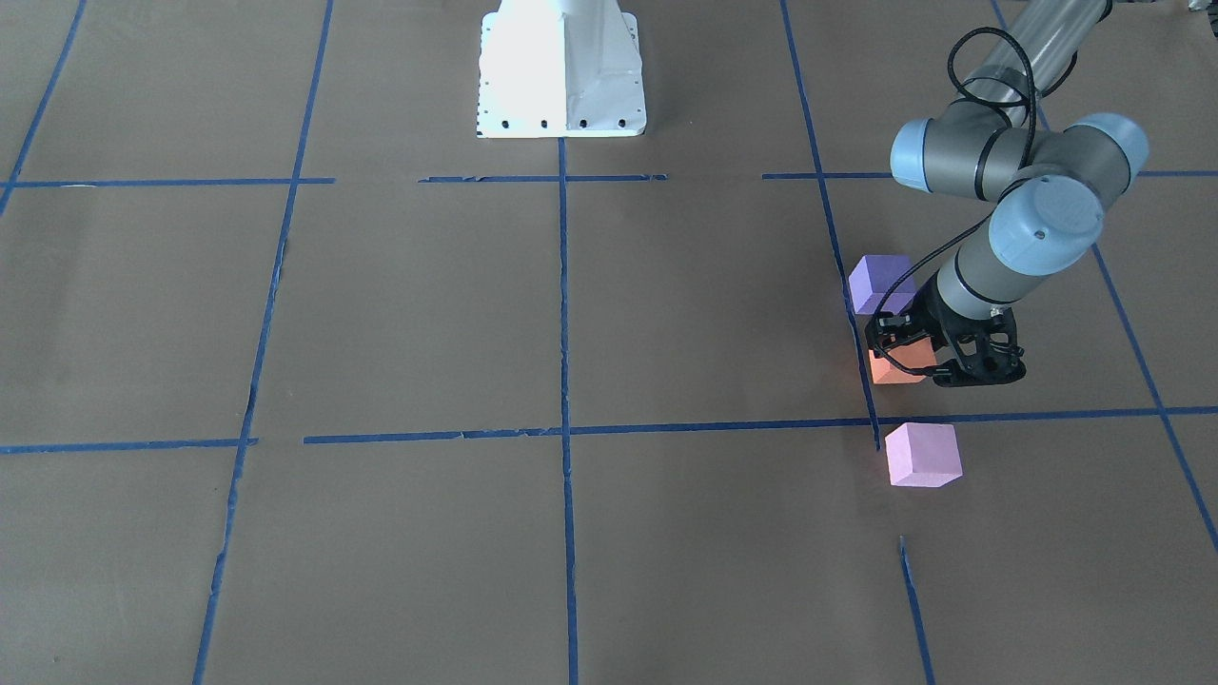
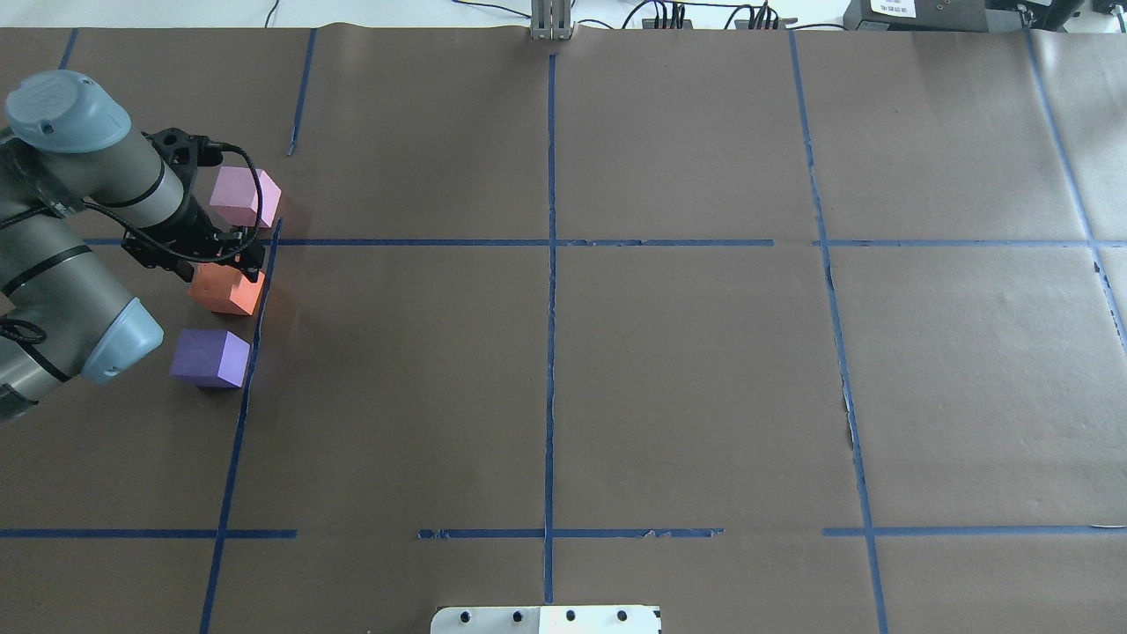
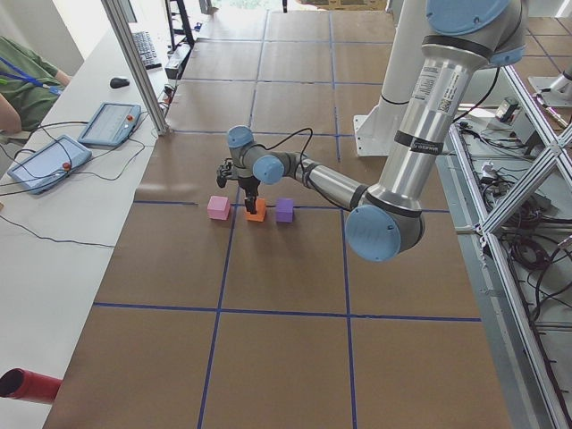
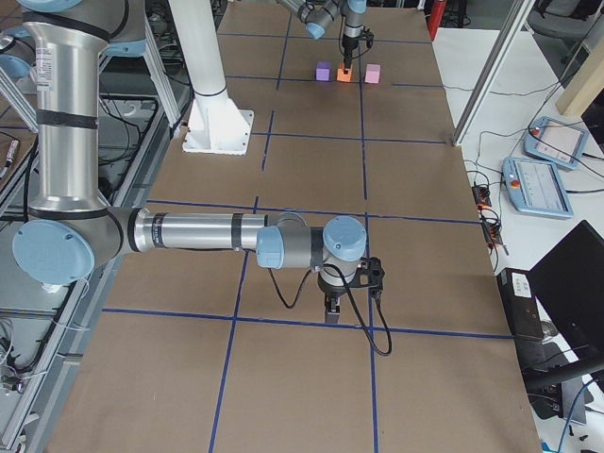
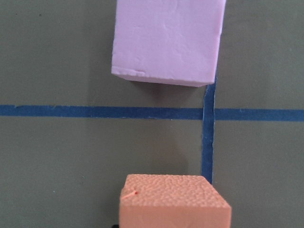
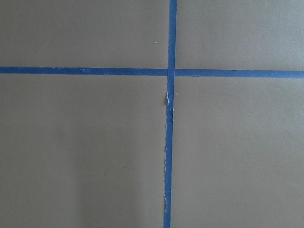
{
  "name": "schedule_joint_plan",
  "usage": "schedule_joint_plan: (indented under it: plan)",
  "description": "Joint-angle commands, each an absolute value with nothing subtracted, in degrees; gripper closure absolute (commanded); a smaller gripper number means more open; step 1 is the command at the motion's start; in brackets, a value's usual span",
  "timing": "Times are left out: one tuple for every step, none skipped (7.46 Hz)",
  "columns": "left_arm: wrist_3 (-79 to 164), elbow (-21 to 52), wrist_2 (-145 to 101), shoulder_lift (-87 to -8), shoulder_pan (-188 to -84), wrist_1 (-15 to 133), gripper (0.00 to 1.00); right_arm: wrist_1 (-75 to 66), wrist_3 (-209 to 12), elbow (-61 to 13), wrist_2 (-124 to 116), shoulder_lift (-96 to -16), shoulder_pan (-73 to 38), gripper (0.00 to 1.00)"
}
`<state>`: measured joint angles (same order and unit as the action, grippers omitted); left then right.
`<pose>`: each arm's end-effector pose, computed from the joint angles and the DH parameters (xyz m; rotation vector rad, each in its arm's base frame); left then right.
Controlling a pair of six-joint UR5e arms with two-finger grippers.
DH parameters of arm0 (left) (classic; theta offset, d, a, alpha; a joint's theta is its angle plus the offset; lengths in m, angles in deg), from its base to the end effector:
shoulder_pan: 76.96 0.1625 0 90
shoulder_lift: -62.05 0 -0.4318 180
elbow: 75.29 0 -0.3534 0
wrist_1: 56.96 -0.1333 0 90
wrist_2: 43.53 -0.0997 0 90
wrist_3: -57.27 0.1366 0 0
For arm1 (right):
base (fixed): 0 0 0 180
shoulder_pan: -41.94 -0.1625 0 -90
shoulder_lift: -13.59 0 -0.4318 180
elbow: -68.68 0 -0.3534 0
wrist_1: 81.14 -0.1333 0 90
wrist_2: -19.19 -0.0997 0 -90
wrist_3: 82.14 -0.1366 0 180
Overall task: Arrange blocks in a line
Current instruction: 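Lower the orange cube between the pink and purple cubes and release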
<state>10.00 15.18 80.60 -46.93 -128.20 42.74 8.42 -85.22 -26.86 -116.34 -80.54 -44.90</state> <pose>0.3414 -0.5157 0.5033 -0.0366 0.7619 0.0102 0.0123 -0.4263 0.6769 -0.0127 -0.7951 -0.0142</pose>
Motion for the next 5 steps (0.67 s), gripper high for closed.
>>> schedule_joint_plan:
  plan:
    - [10.0, 15.1, 80.6, -46.9, -128.2, 43.0, 0.0, 8.4, -85.2, -26.9, -116.3, -80.5, -44.9, 0.0]
    - [10.1, 15.3, 80.6, -47.0, -128.3, 42.9, 0.0, 8.4, -85.2, -26.9, -116.3, -80.5, -44.8, 0.0]
    - [10.1, 16.1, 80.6, -47.3, -129.1, 42.8, 0.0, 8.4, -85.2, -26.9, -116.3, -80.5, -44.9, 0.0]
    - [11.3, 19.2, 80.4, -47.5, -131.7, 41.8, 0.0, 8.4, -85.2, -26.9, -116.3, -80.5, -44.8, 0.0]
    - [15.8, 22.8, 80.2, -47.0, -133.4, 41.0, 0.0, 8.4, -85.2, -26.9, -116.3, -80.5, -44.8, 0.0]
